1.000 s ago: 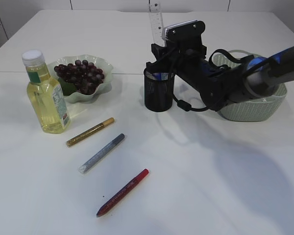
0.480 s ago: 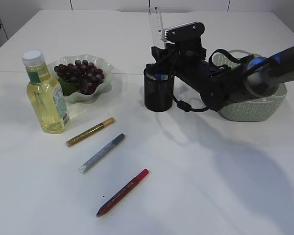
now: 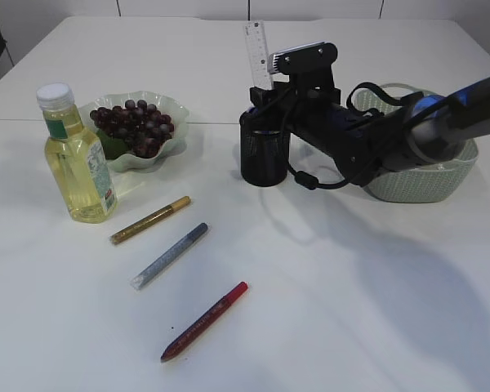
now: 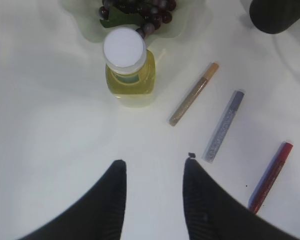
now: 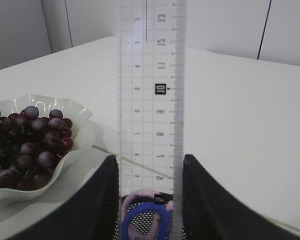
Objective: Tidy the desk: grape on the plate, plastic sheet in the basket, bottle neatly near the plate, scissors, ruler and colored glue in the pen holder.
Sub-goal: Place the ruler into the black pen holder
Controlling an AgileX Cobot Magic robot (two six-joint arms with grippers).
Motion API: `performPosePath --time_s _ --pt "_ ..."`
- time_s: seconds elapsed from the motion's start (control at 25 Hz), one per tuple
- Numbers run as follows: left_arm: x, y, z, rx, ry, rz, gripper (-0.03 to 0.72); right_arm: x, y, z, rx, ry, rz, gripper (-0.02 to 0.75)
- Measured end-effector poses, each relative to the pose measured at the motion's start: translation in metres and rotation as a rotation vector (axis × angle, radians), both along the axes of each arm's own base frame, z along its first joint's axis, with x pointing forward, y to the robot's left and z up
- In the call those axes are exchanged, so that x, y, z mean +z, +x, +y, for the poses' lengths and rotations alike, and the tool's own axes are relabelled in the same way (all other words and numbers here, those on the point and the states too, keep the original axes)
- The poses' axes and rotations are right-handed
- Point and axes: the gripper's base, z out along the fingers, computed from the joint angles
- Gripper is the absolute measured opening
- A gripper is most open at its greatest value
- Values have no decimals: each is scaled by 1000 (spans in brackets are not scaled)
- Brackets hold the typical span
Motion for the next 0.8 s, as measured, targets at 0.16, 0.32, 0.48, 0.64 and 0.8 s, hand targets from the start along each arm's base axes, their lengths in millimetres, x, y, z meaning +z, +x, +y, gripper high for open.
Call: performPosePath --time_s 0.16,0.32,0.48,0.64,0.8 --pt "0 0 0 0 -2 1 277 -2 0 0 -1 -1 22 314" --pt "0 0 0 0 -2 1 277 -3 0 0 -6 22 44 326" --pt "0 0 0 0 -2 1 277 -3 0 0 -8 31 50 333" --pt "0 0 0 0 -2 1 277 -3 0 0 -10 45 56 333" --pt "0 0 0 0 -2 1 277 -3 -1 1 0 42 56 335"
